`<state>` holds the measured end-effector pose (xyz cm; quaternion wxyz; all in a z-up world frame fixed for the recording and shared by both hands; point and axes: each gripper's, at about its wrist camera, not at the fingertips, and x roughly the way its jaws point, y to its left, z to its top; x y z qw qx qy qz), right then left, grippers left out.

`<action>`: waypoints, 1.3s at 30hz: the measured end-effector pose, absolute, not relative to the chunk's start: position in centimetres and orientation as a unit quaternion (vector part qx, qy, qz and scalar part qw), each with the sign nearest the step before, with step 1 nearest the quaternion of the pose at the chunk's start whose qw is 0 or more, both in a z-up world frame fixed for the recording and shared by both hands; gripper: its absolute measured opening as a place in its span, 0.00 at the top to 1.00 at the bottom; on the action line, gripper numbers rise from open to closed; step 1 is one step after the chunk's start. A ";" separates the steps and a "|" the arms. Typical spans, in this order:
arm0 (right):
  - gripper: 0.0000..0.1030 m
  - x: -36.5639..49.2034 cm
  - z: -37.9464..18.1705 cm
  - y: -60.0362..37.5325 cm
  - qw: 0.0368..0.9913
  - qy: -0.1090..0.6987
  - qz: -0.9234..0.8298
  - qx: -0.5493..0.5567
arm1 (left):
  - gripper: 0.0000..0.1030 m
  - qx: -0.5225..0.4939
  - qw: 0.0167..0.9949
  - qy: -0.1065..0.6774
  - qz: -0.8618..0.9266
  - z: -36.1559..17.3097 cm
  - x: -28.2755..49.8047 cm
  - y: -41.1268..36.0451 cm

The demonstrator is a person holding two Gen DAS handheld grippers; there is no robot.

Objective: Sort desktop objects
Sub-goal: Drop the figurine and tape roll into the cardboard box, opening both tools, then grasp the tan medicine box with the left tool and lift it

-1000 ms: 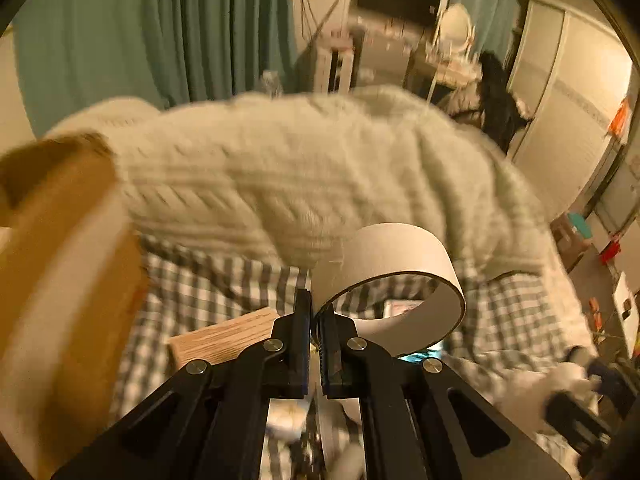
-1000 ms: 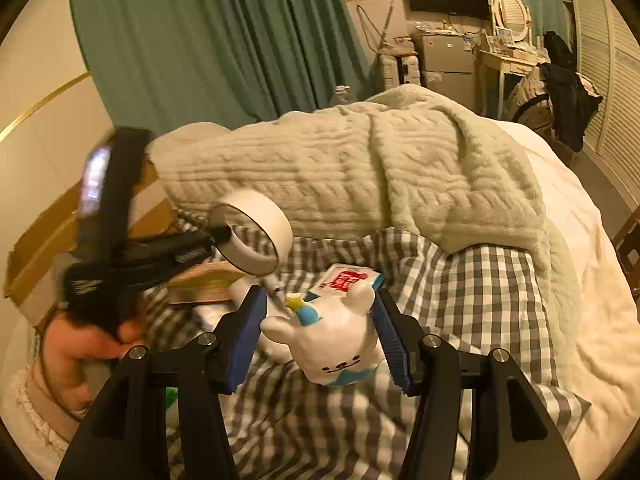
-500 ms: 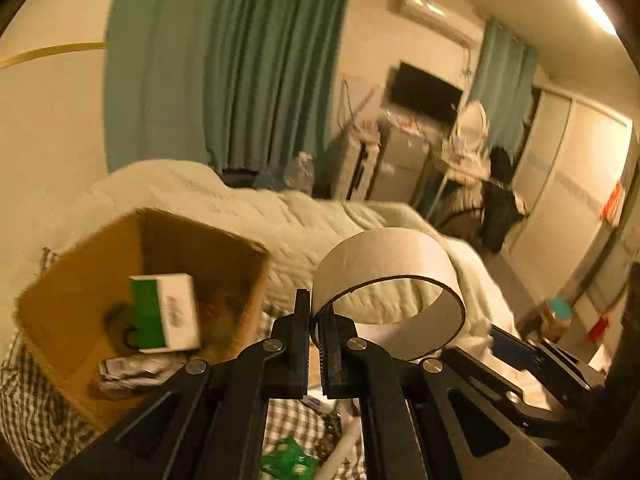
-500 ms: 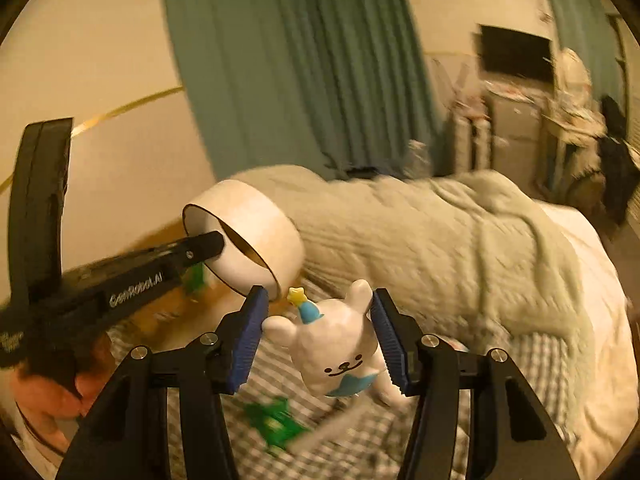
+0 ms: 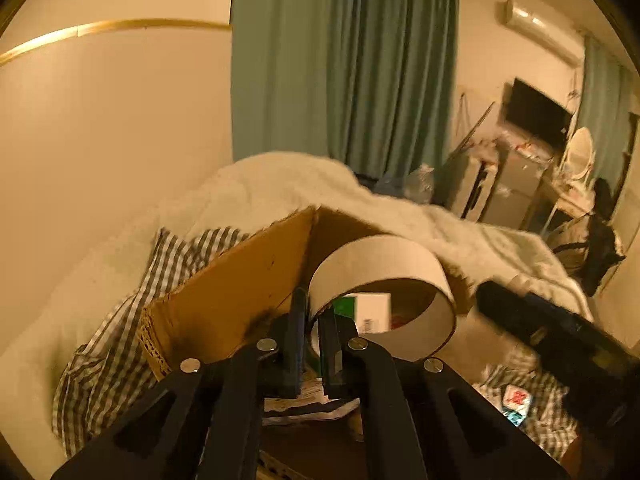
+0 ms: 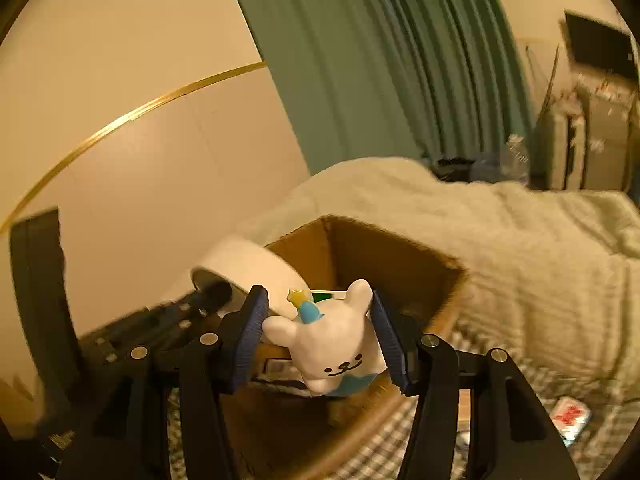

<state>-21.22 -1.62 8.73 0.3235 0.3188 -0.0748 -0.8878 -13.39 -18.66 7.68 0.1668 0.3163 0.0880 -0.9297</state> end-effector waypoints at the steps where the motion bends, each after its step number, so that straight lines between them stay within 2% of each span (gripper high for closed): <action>1: 0.46 -21.6 8.4 -1.4 0.322 -0.089 -0.887 0.317 | 0.70 0.326 0.171 0.080 -0.926 7.3 -13.5 -18.6; 2: 0.38 -21.7 8.1 -0.7 0.312 -0.104 -0.892 0.309 | 0.53 0.336 0.176 0.071 -0.923 7.1 -13.6 -18.7; 3: 0.30 -21.5 8.2 0.0 0.305 -0.110 -0.896 0.302 | 0.20 0.341 0.182 0.064 -0.920 6.9 -13.7 -18.4; 4: 0.26 -21.2 8.4 1.5 0.294 -0.118 -0.904 0.286 | 0.08 0.331 0.187 0.060 -0.923 6.9 -13.4 -17.9; 7: 0.24 -20.2 8.8 5.3 0.250 -0.110 -0.921 0.277 | 0.08 0.313 0.174 0.048 -0.932 7.8 -12.6 -16.1; 10: 0.24 -18.2 8.0 9.7 0.168 -0.060 -0.939 0.294 | 0.07 0.305 0.139 0.045 -0.941 8.7 -11.9 -13.5; 12: 0.24 -17.0 7.2 11.7 0.122 -0.027 -0.943 0.307 | 0.01 0.301 0.113 0.046 -0.946 9.2 -11.5 -11.6; 14: 0.24 -15.5 5.6 14.5 0.070 0.004 -0.946 0.318 | 0.00 0.310 0.068 0.052 -0.947 9.3 -11.3 -8.9; 19: 0.24 -12.7 1.6 19.9 0.002 0.015 -0.939 0.344 | 0.00 0.403 -0.053 0.079 -0.910 4.7 -13.4 -2.1; 22: 0.24 -11.9 -0.3 22.2 -0.016 -0.011 -0.932 0.362 | 0.00 0.453 -0.061 0.049 -0.888 0.1 -15.1 1.1; 26: 0.24 -11.7 -2.1 24.9 -0.014 -0.053 -0.925 0.377 | 0.00 0.475 0.014 -0.047 -0.878 -5.2 -16.9 2.0; 31: 0.24 -12.7 -4.2 24.4 0.015 -0.070 -0.916 0.395 | 0.00 0.490 0.027 -0.044 -0.870 -8.7 -18.3 0.6; 39: 0.24 -14.8 -7.7 23.2 0.053 -0.081 -0.901 0.422 | 0.00 0.518 0.021 -0.086 -0.851 -13.0 -22.6 1.5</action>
